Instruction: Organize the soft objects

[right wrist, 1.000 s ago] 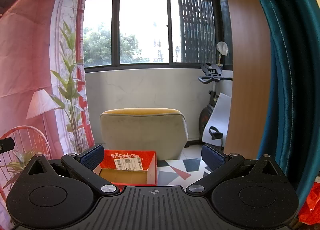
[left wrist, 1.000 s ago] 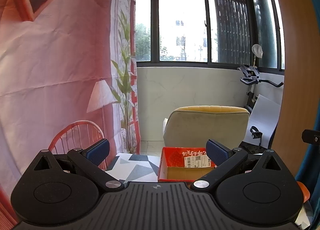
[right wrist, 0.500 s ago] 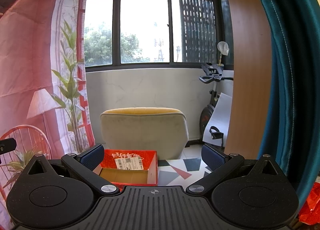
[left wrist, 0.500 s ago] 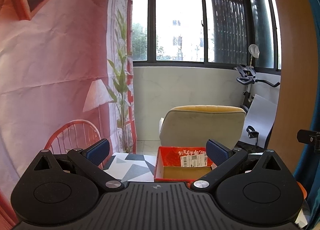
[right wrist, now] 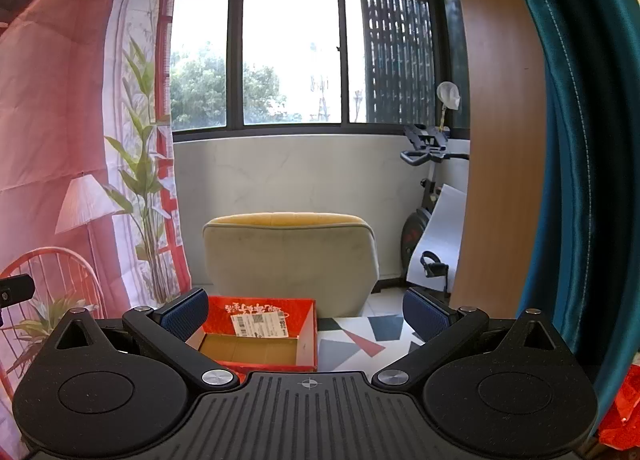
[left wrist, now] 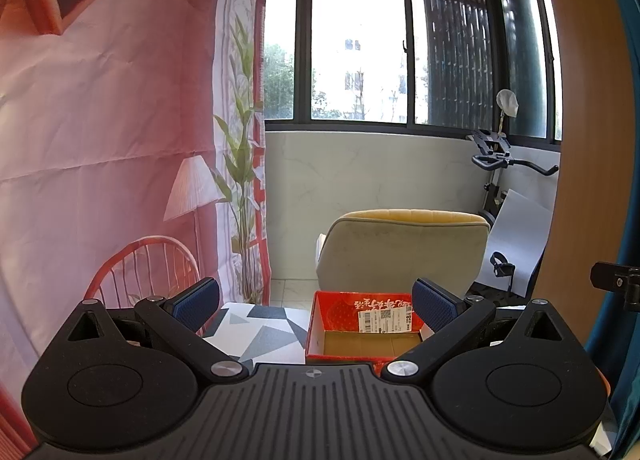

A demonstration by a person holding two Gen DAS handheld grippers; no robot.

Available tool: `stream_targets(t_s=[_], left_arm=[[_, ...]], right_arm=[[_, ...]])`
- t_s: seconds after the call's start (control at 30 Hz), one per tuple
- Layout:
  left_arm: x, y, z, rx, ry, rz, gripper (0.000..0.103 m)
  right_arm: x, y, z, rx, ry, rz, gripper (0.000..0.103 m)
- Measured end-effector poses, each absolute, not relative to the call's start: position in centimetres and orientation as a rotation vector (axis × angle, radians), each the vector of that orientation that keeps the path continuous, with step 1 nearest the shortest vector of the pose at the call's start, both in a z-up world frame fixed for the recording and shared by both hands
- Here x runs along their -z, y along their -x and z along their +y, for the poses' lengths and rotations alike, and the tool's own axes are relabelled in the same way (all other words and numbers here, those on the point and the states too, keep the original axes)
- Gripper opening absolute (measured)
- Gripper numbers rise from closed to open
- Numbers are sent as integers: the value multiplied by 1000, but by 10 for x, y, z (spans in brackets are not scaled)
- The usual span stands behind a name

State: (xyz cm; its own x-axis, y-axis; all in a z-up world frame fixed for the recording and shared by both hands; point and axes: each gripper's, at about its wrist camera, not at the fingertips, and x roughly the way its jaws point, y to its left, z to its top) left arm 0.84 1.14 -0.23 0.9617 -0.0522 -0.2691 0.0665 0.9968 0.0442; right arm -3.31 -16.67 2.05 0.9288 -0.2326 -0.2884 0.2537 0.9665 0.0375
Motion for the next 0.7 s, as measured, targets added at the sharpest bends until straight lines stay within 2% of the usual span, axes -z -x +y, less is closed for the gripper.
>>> stream_targets(t_s=[0.47,0.7], left_arm=[[10,-14,14,60,-66,271,103],[26,-24,15,13,-97,274,103]], right_arm=[[-14,31,-170,218,-110,278,103],[13,27,-179,165,-173,205,103]])
